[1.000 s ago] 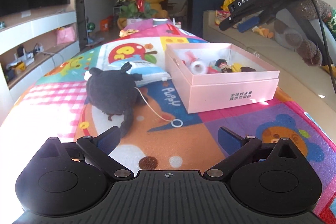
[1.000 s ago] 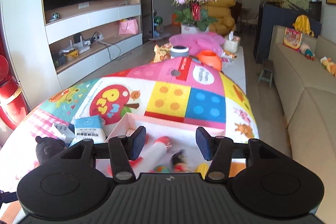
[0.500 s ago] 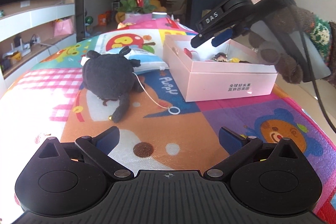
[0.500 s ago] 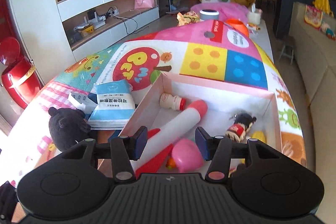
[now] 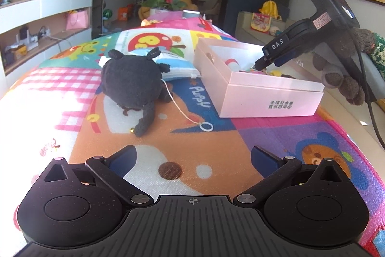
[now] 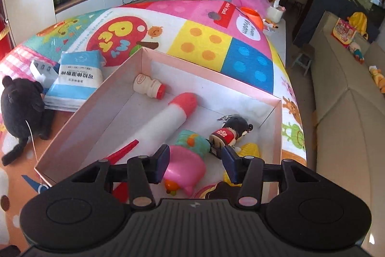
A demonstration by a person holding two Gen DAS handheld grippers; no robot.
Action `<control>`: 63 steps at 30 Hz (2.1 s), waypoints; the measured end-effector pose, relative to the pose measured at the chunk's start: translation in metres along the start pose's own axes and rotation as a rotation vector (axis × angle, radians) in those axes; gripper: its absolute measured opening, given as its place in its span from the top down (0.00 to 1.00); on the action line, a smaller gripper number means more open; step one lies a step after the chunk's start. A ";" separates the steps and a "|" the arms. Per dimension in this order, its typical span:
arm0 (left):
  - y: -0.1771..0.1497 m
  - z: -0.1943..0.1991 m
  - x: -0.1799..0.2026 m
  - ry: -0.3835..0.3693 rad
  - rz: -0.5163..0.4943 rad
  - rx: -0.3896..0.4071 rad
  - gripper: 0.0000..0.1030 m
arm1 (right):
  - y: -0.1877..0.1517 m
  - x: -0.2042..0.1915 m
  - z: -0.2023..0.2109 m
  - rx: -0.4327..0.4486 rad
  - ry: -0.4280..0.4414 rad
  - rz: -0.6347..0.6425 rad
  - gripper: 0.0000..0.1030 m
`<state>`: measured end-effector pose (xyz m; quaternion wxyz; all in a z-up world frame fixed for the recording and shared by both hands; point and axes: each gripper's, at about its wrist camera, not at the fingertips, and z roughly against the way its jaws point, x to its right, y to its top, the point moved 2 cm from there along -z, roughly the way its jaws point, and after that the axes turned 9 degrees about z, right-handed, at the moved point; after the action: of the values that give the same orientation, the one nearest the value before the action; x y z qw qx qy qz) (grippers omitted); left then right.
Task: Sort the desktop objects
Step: 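Grasp the blue wet-wipes pack with the right tool while the left tool grasps the black plush, then lift the wipes pack with the right tool and set it down before the box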
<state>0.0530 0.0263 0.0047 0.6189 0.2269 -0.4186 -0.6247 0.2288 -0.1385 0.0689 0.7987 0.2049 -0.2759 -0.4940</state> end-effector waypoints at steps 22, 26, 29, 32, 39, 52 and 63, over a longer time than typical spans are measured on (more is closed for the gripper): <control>0.042 -0.013 -0.024 0.166 -0.053 0.074 0.26 | 0.023 -0.057 0.076 0.229 0.208 -0.004 0.41; 0.015 0.028 -0.018 0.104 -0.060 0.090 0.24 | 0.043 -0.069 0.062 0.197 0.261 -0.006 0.41; 0.002 0.037 -0.019 0.061 -0.019 0.086 0.18 | 0.068 -0.085 0.047 0.186 0.270 0.021 0.41; -0.004 0.034 -0.021 0.043 -0.005 0.085 0.07 | 0.097 -0.105 0.022 0.159 0.249 0.057 0.41; -0.009 0.031 -0.028 -0.005 0.033 0.069 0.03 | 0.130 -0.126 -0.061 -0.056 0.214 -0.022 0.24; -0.010 0.028 -0.037 0.017 0.096 0.050 0.02 | 0.094 -0.158 -0.044 -0.085 0.249 0.129 0.50; -0.011 0.025 -0.030 0.083 0.065 0.020 0.01 | 0.006 -0.093 0.124 0.266 0.378 0.042 0.52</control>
<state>0.0305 0.0596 0.0030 0.6532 0.2452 -0.4061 -0.5901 0.1198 -0.0584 0.1447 0.8122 0.3915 -0.1881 -0.3893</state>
